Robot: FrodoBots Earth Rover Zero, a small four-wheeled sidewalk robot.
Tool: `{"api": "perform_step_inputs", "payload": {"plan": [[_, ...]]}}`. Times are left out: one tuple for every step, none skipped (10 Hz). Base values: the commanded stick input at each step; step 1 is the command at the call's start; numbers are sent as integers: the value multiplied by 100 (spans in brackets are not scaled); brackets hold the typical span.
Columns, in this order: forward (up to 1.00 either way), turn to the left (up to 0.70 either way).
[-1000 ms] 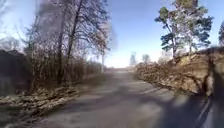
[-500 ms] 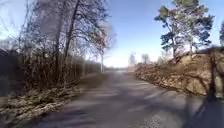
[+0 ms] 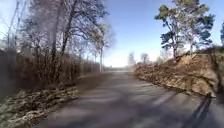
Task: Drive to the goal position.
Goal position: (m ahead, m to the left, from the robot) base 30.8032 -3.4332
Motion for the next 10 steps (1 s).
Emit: {"api": "perform_step_inputs", "payload": {"plan": [[100, 0], [100, 0], [100, 0], [100, 0], [100, 0], [100, 0], [100, 0], [100, 0], [100, 0], [100, 0]]}}
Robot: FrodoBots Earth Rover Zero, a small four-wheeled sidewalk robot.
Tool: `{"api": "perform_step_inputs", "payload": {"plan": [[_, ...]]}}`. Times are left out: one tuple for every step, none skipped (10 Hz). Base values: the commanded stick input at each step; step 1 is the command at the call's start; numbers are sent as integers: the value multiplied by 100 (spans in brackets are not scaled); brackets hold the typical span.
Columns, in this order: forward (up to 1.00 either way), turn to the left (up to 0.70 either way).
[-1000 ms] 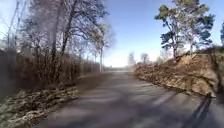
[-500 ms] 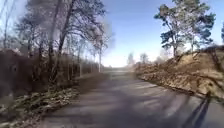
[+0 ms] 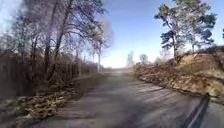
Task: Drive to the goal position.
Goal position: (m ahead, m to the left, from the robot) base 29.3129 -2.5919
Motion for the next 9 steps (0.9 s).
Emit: {"api": "perform_step_inputs", "payload": {"plan": [[100, 0], [100, 0], [100, 0], [100, 0], [100, 0], [100, 0], [100, 0], [100, 0], [100, 0]]}}
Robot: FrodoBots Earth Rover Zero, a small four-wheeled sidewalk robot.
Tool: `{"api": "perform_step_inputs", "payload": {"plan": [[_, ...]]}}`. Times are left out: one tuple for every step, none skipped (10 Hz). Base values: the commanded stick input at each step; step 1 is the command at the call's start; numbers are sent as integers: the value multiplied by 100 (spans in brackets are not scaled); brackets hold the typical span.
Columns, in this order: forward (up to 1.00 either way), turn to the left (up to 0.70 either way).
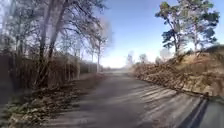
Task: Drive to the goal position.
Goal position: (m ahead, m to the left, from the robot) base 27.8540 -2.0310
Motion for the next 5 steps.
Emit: {"api": "perform_step_inputs", "payload": {"plan": [[100, 0], [100, 0], [100, 0], [100, 0], [100, 0]]}}
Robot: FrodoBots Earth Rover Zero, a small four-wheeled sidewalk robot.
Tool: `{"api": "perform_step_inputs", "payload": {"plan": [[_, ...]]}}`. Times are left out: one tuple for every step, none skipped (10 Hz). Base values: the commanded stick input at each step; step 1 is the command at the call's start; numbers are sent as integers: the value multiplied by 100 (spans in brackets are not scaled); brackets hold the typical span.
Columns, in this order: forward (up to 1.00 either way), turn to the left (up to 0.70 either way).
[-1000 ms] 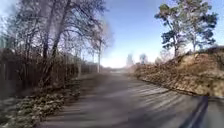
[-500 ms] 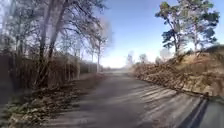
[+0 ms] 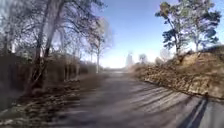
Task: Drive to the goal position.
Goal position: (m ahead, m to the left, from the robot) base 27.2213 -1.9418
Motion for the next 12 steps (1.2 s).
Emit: {"api": "perform_step_inputs", "payload": {"plan": [[100, 0], [100, 0], [100, 0], [100, 0], [100, 0], [100, 0], [100, 0], [100, 0], [100, 0], [100, 0], [100, 0], [100, 0]]}}
